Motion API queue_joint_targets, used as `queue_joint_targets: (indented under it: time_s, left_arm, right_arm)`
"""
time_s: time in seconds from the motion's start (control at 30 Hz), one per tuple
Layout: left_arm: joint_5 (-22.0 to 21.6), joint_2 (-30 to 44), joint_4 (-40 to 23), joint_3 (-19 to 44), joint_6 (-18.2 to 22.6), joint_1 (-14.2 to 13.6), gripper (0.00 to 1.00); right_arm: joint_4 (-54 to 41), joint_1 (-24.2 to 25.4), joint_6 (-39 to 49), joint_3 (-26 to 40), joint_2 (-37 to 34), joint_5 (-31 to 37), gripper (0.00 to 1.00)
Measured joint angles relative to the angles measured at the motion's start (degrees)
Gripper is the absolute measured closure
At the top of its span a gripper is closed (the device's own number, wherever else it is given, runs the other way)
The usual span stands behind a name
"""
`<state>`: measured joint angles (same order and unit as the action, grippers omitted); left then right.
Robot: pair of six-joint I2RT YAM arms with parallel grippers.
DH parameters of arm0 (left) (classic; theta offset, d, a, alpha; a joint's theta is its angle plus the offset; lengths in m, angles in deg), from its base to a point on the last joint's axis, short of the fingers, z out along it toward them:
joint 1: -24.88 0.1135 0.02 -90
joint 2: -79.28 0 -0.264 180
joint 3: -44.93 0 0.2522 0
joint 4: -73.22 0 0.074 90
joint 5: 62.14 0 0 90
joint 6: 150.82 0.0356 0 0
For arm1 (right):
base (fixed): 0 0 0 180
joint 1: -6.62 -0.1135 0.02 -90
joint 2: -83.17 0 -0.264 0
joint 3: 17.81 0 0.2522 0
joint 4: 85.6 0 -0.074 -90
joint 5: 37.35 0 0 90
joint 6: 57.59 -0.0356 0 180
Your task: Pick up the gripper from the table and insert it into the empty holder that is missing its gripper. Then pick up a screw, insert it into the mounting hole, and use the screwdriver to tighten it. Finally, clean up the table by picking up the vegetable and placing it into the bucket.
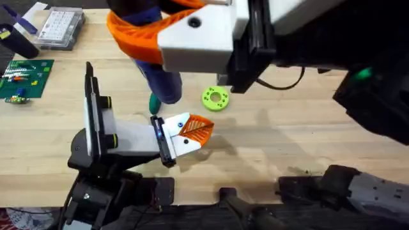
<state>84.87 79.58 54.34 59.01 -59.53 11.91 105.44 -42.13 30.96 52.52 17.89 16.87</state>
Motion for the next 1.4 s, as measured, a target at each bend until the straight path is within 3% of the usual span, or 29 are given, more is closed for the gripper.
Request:
queue_joint_targets:
  time_s: [1.4]
  left_arm:
    - [0.0,0.0,0.0,0.0,0.0,0.0,0.986]
  right_arm:
    - [6.9,-2.5,-1.5,-11.0,0.0,1.5,0.948]
